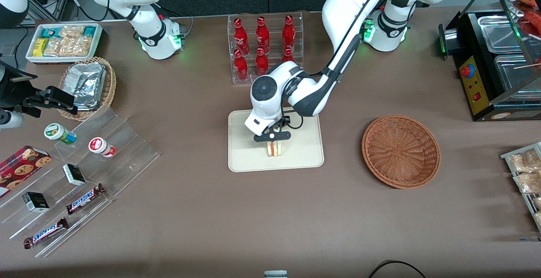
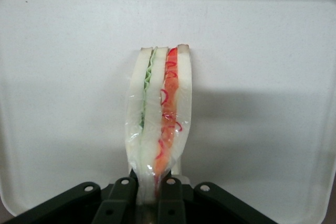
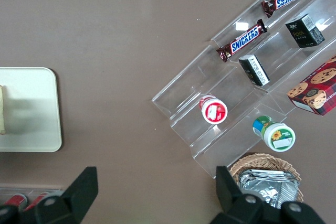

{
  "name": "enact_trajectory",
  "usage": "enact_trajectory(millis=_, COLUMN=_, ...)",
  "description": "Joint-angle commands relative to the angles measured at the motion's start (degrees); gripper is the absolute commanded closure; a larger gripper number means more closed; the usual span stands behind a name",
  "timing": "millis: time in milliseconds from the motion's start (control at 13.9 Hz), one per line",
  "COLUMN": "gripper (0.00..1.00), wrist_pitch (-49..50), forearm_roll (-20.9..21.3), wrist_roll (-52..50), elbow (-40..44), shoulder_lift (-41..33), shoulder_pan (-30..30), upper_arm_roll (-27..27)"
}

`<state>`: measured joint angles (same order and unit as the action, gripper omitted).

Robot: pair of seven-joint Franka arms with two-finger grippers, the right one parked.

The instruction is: Place sandwich from basket to tray

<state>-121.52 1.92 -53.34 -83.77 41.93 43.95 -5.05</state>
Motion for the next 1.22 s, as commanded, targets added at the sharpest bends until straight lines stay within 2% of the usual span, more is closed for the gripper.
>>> enact_trajectory(millis=0, gripper=0.75, wrist_pitch=-0.03, forearm_roll=0.01, wrist_roll=-0.80, elbow=1.42, shoulder_lift=0.79, shoulder_pan=0.88, upper_arm_roll=0.83)
enact_trajectory(millis=216, gripper=0.14, wrist_pitch=0.58, forearm_roll=0.10, wrist_roll=-0.71, elbow=1.68, shoulder_lift=0.00, shoulder_pan=0.79, upper_arm_roll=0.91)
enact_trajectory(millis=288, gripper=0.01, wrist_pitch=1.36, forearm_roll=0.01, wrist_roll=-0.71, elbow=1.77, shoulder_lift=-0.79, shoulder_pan=0.61, upper_arm_roll=1.00)
enact_trajectory(millis=504, gripper=0.01, wrist_pitch=8.99, forearm_roll=-0.25, wrist_roll=-0.97, elbow=1.95, shoulder_lift=-6.75, shoulder_pan=0.00, upper_arm_roll=1.70)
enact_trajectory(millis=792, gripper=0.00, wrist_pitch=19.72, forearm_roll=-0.60, wrist_roll=-2.29, elbow=1.86, shoulder_lift=-16.60, shoulder_pan=-6.05, upper_arm_roll=2.58)
enact_trajectory(millis=1152, gripper=0.00, wrist_pitch=32.98, forearm_roll=0.01, wrist_roll=2.44, elbow=1.60, shoulder_lift=-26.01, shoulder_pan=-14.49, upper_arm_roll=2.67)
